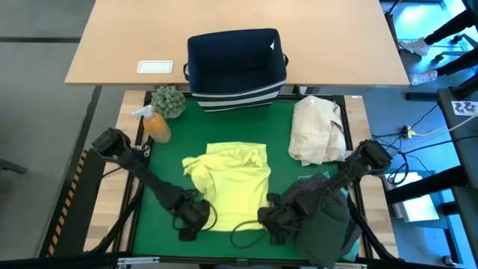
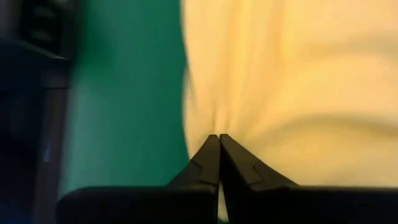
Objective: Fold laundry
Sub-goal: Fold the yellow shirt on the table
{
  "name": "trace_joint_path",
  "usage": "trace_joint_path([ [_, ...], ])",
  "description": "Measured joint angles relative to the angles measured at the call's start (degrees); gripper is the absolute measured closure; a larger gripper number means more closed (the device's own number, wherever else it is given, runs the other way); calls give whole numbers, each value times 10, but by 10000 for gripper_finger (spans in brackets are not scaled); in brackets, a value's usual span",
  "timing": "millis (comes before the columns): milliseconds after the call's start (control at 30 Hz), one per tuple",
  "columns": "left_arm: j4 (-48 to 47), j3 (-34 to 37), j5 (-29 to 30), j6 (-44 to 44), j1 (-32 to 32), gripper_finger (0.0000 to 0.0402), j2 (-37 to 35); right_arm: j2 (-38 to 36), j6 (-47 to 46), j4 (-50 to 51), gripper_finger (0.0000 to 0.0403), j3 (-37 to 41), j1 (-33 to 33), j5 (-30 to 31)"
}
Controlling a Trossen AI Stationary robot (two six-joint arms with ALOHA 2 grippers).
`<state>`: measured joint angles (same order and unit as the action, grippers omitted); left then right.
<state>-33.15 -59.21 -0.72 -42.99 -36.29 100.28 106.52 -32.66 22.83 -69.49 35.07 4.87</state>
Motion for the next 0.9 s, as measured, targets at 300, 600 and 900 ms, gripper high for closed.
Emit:
trace_joint_path([
  [300,-31,-32,152,18,-29,296,-95,-8,81,92,397,-109,-5,75],
  [600,-37,-33,302,129,22,296,-175,-9,110,173,387,-160,-21,77],
  [900,-33,-33,296,166,74,296,-176,-3,111,176,275,-160,-21,89],
])
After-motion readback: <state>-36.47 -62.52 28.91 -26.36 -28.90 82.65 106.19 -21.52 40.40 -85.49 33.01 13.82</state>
